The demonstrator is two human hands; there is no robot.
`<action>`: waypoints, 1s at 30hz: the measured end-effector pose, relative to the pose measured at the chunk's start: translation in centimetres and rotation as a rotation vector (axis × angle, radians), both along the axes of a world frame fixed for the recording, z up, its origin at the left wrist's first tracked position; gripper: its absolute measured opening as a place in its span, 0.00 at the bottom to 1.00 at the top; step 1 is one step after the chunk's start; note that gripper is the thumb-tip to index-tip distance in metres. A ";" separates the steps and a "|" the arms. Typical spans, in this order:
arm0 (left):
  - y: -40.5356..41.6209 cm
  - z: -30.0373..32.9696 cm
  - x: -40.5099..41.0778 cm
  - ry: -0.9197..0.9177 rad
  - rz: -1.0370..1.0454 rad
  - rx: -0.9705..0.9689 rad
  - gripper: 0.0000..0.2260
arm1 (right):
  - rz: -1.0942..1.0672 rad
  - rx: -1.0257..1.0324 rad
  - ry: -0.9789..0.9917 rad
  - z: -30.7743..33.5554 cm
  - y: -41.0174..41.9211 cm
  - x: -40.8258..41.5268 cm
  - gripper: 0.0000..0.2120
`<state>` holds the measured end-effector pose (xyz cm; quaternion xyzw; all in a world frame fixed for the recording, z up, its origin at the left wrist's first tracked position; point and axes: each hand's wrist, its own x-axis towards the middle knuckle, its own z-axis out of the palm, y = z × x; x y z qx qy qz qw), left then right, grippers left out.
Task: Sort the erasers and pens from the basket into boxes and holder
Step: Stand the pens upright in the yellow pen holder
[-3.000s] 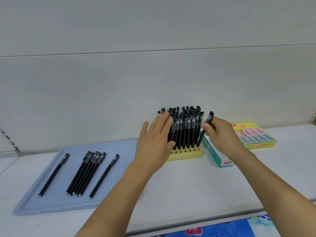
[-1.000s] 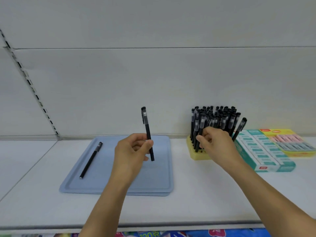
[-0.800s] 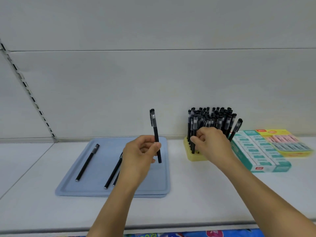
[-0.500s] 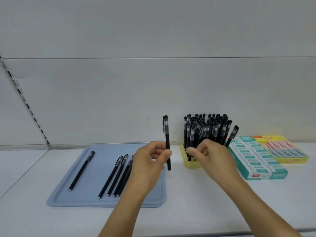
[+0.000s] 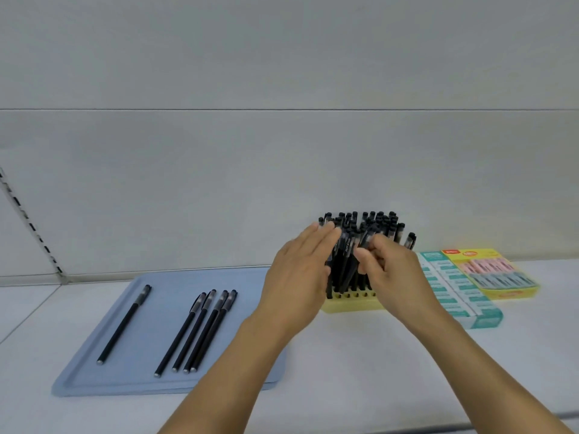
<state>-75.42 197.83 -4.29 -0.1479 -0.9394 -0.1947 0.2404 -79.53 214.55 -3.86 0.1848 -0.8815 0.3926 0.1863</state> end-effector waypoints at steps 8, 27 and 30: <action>-0.4 -0.6 -0.7 -0.049 -0.001 0.020 0.26 | 0.013 0.115 -0.057 -1.7 -0.5 -1.5 0.09; -14.8 -4.5 7.9 -0.550 0.731 0.136 0.25 | 0.253 0.569 -0.164 -2.9 -14.9 6.6 0.23; -15.5 -3.9 7.7 -0.651 0.716 0.188 0.25 | 0.270 0.699 -0.148 -3.2 -18.0 6.7 0.21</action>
